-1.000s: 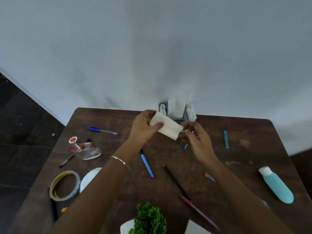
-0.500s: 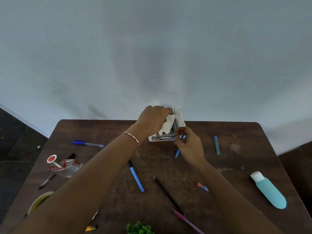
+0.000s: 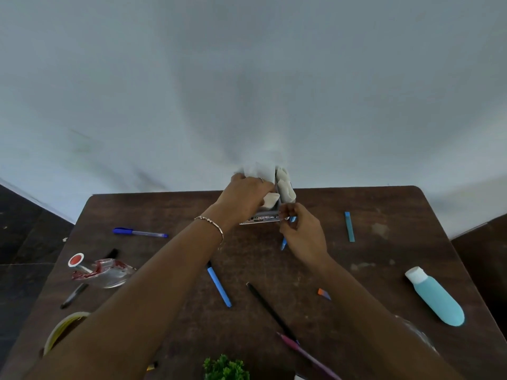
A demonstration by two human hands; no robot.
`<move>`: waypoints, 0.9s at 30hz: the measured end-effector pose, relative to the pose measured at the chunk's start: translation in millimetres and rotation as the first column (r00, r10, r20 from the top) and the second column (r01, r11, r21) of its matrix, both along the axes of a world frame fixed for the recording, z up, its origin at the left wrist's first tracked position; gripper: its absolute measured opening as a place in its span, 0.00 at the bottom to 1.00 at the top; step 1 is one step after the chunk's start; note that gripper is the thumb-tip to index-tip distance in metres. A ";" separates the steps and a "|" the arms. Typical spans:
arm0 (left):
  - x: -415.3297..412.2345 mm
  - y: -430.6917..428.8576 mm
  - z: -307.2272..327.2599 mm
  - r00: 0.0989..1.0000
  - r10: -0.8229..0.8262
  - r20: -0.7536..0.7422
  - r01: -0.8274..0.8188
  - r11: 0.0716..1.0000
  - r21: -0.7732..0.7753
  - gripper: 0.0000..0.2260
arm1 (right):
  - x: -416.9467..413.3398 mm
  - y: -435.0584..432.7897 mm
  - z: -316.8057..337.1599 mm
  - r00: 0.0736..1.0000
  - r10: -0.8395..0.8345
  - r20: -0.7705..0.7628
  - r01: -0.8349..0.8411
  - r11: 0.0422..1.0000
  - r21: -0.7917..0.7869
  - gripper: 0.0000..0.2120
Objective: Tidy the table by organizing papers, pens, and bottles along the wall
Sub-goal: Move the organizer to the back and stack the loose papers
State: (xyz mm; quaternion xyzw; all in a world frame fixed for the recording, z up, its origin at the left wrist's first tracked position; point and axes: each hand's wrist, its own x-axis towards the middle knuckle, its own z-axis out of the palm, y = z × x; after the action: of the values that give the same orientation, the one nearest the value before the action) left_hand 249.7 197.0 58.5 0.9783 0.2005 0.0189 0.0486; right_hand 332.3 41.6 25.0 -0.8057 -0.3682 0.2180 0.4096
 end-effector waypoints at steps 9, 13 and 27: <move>-16.8 -57.3 19.4 0.937 0.114 0.331 -0.108 0.993 -0.035 0.25 | -5.6 -43.2 11.5 0.999 -0.025 -0.020 0.025 1.000 0.005 0.09; -19.0 -111.4 10.6 0.861 0.262 0.437 -0.095 0.925 -0.367 0.29 | -4.0 -95.3 15.4 0.994 -0.109 -0.010 0.109 0.993 0.033 0.08; -13.0 -354.4 -44.2 0.963 0.266 0.043 -0.096 0.490 -0.866 0.25 | 11.1 -358.6 5.4 0.880 -0.469 -0.068 0.463 0.882 -0.090 0.10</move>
State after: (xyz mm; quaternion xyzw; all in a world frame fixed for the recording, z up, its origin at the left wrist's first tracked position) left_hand 236.7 -157.4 14.3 0.7935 0.2806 0.0063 0.5399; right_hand 343.4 -317.0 30.4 -0.8742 -0.1372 0.1612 0.4369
